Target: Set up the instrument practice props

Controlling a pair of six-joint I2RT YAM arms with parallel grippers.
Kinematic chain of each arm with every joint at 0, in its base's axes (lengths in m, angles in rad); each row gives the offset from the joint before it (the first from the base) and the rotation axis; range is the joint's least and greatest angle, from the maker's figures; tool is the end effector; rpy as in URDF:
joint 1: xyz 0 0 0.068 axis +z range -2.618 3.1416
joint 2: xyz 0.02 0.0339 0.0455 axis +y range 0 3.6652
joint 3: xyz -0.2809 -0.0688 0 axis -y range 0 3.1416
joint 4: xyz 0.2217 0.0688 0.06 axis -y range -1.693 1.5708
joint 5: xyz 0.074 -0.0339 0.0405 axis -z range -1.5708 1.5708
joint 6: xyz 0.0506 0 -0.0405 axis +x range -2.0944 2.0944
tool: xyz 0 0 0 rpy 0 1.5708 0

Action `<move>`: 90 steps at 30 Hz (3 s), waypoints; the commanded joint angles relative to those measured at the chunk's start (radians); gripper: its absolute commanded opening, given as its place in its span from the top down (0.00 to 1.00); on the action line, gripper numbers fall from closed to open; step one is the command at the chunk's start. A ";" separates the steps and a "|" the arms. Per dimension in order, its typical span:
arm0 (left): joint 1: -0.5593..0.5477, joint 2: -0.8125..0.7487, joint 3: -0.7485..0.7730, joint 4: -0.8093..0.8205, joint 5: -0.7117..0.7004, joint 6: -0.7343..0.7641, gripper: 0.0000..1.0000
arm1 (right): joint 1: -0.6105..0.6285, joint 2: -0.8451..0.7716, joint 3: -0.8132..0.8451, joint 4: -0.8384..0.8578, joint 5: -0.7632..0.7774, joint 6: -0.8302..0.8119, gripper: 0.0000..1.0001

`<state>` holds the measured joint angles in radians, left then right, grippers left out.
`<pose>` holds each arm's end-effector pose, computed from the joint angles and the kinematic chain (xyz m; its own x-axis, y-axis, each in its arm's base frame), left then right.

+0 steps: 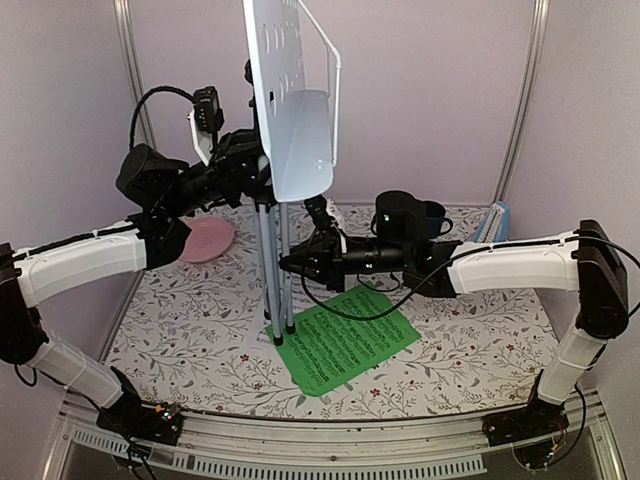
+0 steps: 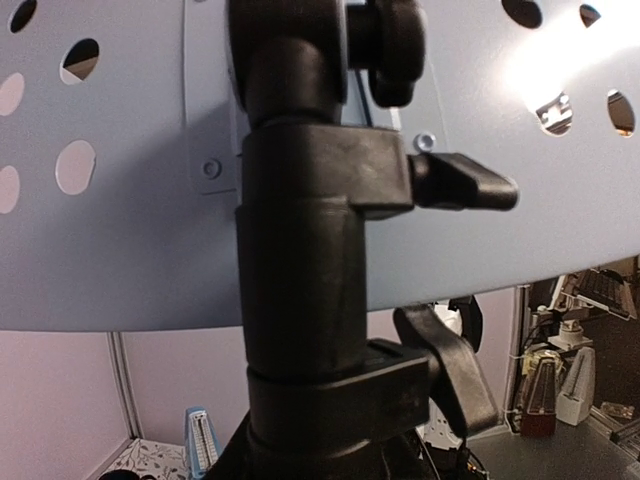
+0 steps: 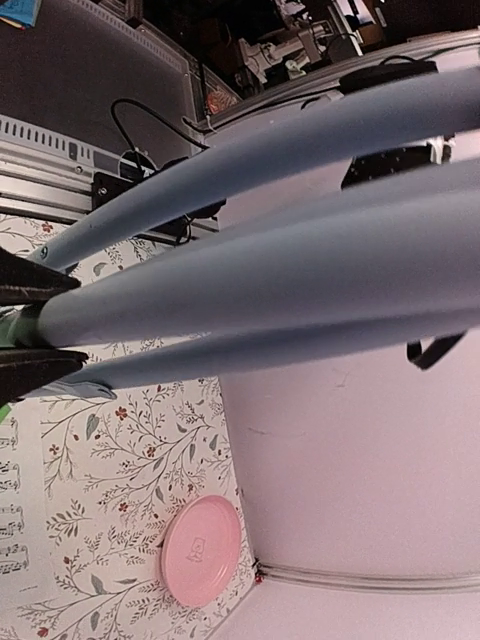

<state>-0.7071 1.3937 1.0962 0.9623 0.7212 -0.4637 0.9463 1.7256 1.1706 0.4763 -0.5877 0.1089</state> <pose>0.1974 -0.2126 0.4515 0.0246 -0.4628 -0.8861 0.9995 0.0295 0.0123 0.2106 0.3402 0.3161 -0.1542 -0.0593 -0.9863 -0.9874 0.0449 0.1517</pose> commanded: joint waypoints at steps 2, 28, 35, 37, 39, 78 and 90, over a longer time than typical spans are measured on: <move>0.019 -0.050 0.024 0.176 -0.037 0.010 1.00 | 0.003 -0.015 0.032 -0.124 0.066 -0.048 1.00; 0.089 0.025 0.099 -0.046 0.084 0.089 1.00 | -0.098 -0.019 -0.033 -0.276 0.198 -0.252 1.00; 0.090 0.076 0.102 -0.051 0.093 0.089 1.00 | -0.101 0.017 -0.058 -0.194 0.215 -0.250 1.00; 0.089 0.080 0.091 -0.054 0.097 0.095 1.00 | -0.104 0.023 -0.068 -0.182 0.216 -0.258 1.00; 0.088 0.081 0.082 -0.063 0.103 0.105 1.00 | -0.105 0.030 -0.073 -0.175 0.216 -0.262 1.00; 0.071 -0.206 -0.202 -0.387 -0.080 0.339 0.21 | -0.093 -0.014 -0.200 -0.090 0.189 -0.274 1.00; 0.072 -0.263 -0.505 -0.496 -0.211 0.495 0.35 | -0.093 -0.025 -0.216 -0.074 0.169 -0.285 1.00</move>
<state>-0.6300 1.0821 0.6121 0.5377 0.5396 -0.0574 0.8608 1.7138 0.9863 0.4450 -0.4244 -0.1726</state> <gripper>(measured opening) 0.691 0.126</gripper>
